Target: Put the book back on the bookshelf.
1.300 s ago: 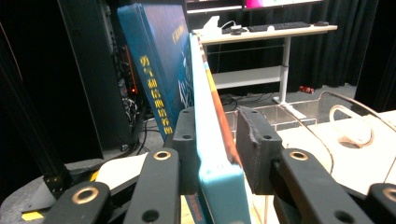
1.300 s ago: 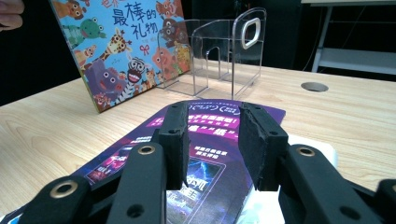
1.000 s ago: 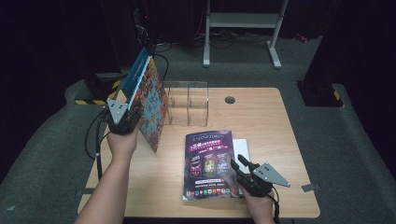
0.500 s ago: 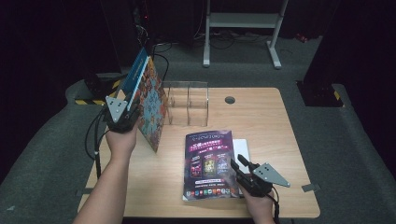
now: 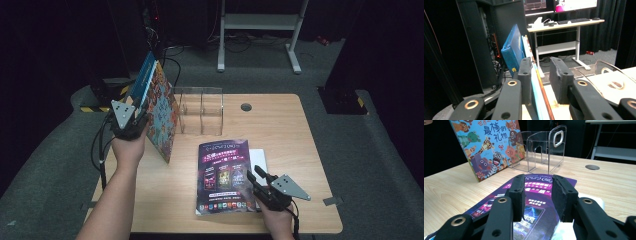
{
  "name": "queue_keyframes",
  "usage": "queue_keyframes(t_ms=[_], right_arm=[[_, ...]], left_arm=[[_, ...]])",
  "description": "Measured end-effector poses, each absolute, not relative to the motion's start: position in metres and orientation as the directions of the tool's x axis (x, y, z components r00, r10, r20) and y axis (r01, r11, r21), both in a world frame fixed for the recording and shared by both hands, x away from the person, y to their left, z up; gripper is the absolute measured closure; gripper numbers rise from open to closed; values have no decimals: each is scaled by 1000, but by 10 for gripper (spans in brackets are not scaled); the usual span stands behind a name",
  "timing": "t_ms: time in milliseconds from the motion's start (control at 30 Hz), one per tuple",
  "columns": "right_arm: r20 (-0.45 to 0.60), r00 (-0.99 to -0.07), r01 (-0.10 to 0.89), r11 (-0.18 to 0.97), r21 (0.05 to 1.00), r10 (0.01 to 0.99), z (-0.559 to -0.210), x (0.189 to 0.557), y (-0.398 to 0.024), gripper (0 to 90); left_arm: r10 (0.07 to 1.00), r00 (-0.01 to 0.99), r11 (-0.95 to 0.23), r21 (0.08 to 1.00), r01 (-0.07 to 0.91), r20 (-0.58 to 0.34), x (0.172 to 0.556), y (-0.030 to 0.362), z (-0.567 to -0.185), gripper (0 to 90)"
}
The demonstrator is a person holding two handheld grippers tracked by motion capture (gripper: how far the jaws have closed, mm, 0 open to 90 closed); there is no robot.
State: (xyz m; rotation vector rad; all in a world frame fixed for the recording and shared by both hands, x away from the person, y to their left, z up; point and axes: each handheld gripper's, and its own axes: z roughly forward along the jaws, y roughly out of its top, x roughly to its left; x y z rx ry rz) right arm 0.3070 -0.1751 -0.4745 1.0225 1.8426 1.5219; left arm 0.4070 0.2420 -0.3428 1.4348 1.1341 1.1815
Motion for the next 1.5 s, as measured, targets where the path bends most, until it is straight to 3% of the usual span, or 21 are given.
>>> queue_keyframes(t_ms=[700,1500], right_arm=[[62,-568,215,75,974,820,-474,307,-175,632],[67,-568,221,74,973,820,-474,307,-176,628]], left_arm=[[984,122,-145,985,91,133,404,245,-328,627],[984,149,-112,990,91,97,390,236,-325,634]])
